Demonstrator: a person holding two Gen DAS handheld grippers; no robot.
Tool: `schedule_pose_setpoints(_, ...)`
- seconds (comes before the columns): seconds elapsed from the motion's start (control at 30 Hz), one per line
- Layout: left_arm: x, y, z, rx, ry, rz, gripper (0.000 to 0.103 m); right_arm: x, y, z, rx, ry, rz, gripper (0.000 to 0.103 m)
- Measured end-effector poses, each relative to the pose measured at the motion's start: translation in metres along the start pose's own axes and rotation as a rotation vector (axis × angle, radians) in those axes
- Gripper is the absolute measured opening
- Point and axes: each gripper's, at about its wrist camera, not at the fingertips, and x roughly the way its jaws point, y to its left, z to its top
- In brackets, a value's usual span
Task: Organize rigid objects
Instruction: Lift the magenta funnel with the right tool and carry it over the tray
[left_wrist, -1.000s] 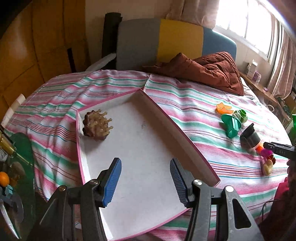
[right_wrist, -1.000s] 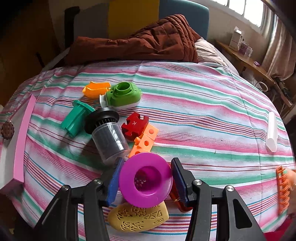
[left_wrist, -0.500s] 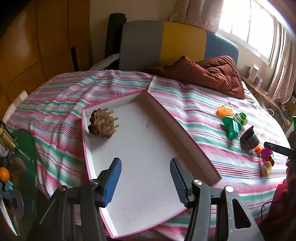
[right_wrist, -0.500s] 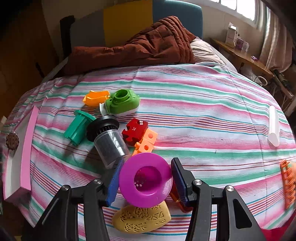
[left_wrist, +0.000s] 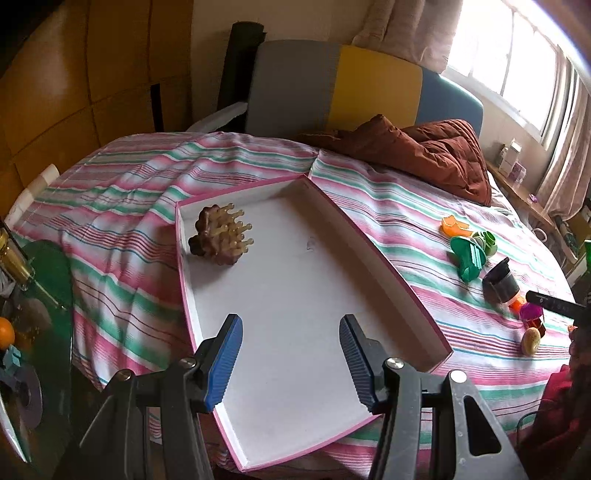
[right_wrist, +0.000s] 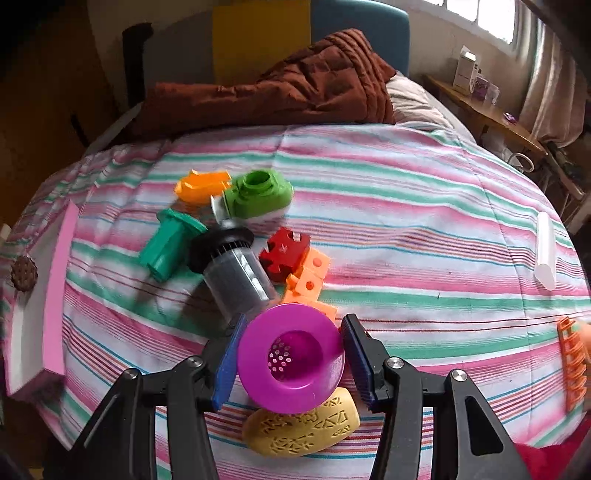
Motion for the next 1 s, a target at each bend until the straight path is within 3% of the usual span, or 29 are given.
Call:
schedule_pose_setpoints(0.27, -0.004, 0.012, -0.004, -0.019, -0.009, 0.005, 0.055, -0.028, 0.043, 0.008, -0.070, -0.063, 0.066, 0.053)
schedule_pose_setpoints(0.57, -0.005, 0.032, -0.010, -0.064, -0.003, 0.018, 0.055, -0.032, 0.119, -0.004, -0.193, -0.038, 0.195, 0.053)
schedule_pose_setpoints(0.8, -0.009, 0.050, -0.013, -0.104, -0.006, 0.041, 0.055, -0.029, 0.175, -0.006, -0.232, -0.004, 0.356, 0.053)
schedule_pose_setpoints(1.0, -0.013, 0.062, -0.014, -0.128, -0.014, 0.061, 0.055, -0.026, 0.220, -0.006, -0.297, 0.010, 0.422, 0.053)
